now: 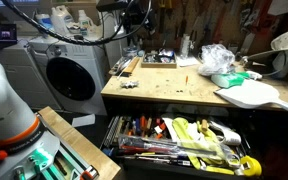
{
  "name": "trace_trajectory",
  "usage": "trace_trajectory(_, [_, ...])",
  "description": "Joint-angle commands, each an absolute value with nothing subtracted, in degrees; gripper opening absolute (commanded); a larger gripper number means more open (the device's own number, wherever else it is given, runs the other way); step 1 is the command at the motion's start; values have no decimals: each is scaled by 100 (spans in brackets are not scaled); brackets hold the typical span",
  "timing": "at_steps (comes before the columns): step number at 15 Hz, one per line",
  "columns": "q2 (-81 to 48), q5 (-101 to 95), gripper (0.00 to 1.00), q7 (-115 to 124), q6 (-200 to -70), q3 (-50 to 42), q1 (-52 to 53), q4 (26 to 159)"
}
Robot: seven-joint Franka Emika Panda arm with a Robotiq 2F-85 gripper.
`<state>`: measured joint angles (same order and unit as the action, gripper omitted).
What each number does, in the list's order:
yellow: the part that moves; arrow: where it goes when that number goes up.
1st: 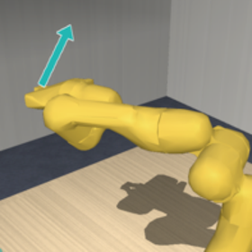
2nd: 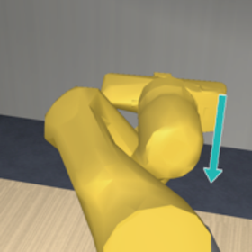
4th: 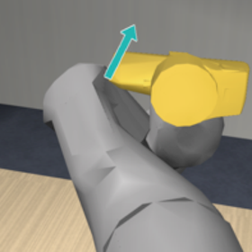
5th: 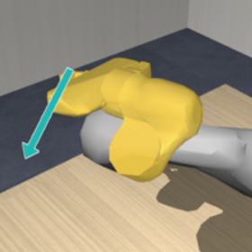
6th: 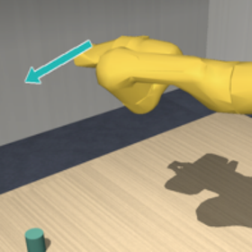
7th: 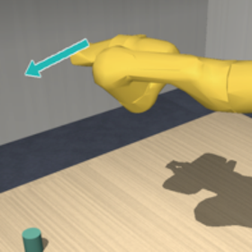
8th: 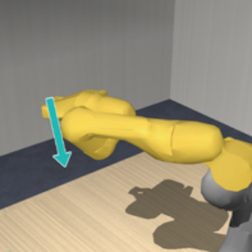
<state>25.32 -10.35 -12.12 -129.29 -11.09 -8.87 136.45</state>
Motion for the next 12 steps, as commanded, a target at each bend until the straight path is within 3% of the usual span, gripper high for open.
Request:
trace_trajectory(1, [2529, -1024, 100, -1222, -12911, -1096, -901, 13630])
trace_trajectory(12, [2288, -1009, 100, -1445, -12908, -1220, -895, 13513])
